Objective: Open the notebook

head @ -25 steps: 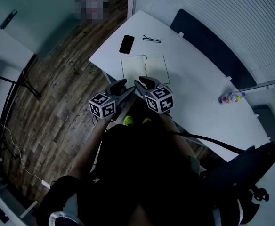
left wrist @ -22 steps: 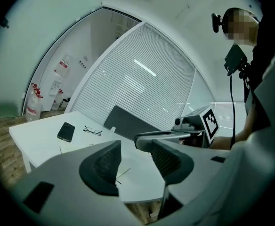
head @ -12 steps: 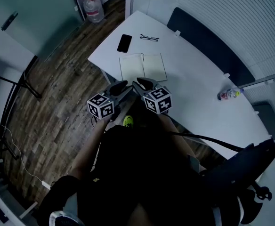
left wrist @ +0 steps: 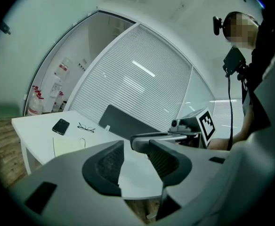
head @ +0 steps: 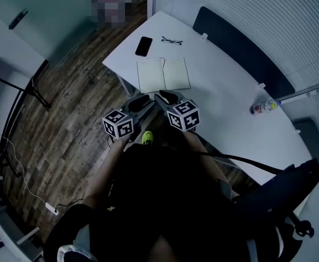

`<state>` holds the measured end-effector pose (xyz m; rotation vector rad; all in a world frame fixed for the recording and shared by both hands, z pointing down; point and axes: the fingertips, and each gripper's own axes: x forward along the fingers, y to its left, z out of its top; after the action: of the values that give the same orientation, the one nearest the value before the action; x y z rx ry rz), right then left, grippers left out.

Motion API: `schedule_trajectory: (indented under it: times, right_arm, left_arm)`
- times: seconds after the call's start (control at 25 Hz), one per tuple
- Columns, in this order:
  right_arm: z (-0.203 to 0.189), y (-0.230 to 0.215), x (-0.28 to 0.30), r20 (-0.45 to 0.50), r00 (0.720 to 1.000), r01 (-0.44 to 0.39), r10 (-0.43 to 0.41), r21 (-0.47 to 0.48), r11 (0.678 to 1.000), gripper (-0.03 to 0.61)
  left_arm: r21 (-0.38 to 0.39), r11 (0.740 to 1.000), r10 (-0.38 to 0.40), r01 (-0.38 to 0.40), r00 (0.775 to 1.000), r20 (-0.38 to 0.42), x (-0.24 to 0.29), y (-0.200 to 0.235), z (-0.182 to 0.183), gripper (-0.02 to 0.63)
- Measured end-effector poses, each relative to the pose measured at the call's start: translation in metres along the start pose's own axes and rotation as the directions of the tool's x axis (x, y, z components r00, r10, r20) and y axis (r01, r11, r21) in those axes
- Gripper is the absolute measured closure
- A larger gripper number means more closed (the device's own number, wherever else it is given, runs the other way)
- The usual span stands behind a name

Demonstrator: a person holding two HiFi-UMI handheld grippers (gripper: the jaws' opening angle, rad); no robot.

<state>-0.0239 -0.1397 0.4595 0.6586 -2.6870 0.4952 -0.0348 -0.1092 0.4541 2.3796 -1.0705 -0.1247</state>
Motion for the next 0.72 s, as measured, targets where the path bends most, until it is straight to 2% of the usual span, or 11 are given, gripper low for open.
schedule_trajectory:
  times: [0.2, 0.52, 0.72]
  right_arm:
    - [-0.003, 0.007, -0.014, 0.015, 1.000, -0.019, 0.019, -0.004, 1.000, 0.502]
    - [-0.017, 0.015, -0.051, 0.030, 0.999, -0.040, 0.041, -0.011, 0.999, 0.502]
    - [-0.036, 0.027, -0.079, 0.031, 0.997, -0.066, 0.066, -0.023, 0.998, 0.502]
  left_arm:
    - [0.008, 1.000, -0.001, 0.001, 1.000, 0.009, -0.002, -0.019, -0.004, 0.439]
    - [0.021, 0.999, 0.042, -0.043, 0.998, 0.040, -0.011, -0.054, -0.016, 0.439]
    - [0.019, 0.997, 0.075, -0.076, 0.995, 0.059, -0.021, -0.083, -0.038, 0.439]
